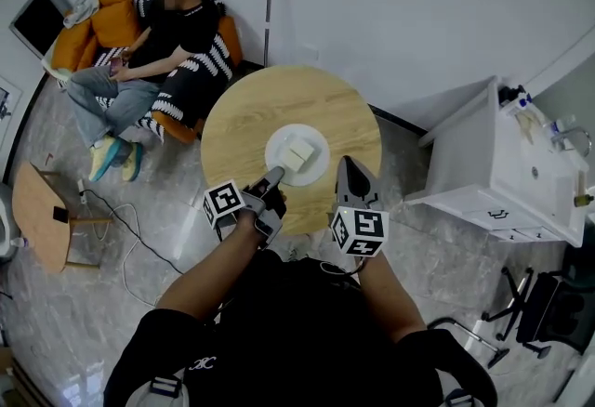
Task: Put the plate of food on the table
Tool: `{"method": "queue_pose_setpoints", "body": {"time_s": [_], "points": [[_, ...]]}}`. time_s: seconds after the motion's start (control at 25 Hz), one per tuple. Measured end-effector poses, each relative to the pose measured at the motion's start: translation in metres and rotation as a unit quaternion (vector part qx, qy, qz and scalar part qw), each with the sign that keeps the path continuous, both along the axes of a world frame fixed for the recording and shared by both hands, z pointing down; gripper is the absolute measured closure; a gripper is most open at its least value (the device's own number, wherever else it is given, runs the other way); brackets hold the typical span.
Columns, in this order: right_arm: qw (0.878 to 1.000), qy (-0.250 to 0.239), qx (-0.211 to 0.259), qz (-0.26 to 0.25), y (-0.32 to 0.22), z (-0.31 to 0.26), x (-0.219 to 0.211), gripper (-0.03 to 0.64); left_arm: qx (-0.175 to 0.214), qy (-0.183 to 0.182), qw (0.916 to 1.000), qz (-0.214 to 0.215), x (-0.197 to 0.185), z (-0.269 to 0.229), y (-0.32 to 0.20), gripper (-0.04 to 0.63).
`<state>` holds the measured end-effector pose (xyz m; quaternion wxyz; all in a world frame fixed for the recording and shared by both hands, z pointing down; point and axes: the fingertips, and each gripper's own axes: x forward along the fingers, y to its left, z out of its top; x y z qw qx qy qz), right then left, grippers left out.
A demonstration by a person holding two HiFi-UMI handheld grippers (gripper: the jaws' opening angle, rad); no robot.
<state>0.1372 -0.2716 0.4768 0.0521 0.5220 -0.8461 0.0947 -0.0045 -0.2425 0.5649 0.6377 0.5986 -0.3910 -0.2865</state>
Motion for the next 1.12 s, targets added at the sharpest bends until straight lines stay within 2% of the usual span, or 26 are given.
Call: {"method": "queue_pose_setpoints", "body": {"time_s": [0.2, 0.4, 0.6, 0.84, 1.12], "points": [[1.000, -0.001, -0.012, -0.014, -0.004, 0.009, -0.003, 0.614, -0.009, 0.001, 0.9999, -0.010, -0.002, 0.008, 0.000, 0.572], [1.000, 0.001, -0.016, -0.022, -0.007, 0.014, -0.008, 0.614, -0.004, 0.007, 0.9999, -0.007, -0.002, 0.012, -0.002, 0.572], [1.000, 0.005, -0.014, -0.018, -0.019, 0.012, -0.005, 0.614, -0.016, 0.007, 0.9998, -0.003, -0.003, 0.021, -0.012, 0.572], [1.000, 0.011, -0.018, -0.010, -0.031, 0.012, -0.003, 0.614, -0.008, -0.019, 0.9997, -0.011, -0.012, 0.024, -0.028, 0.572], [0.999, 0.025, -0.027, 0.000, -0.041, 0.022, -0.005, 0.614, -0.007, -0.026, 0.9996, -0.010, -0.023, 0.044, -0.041, 0.573]]}}
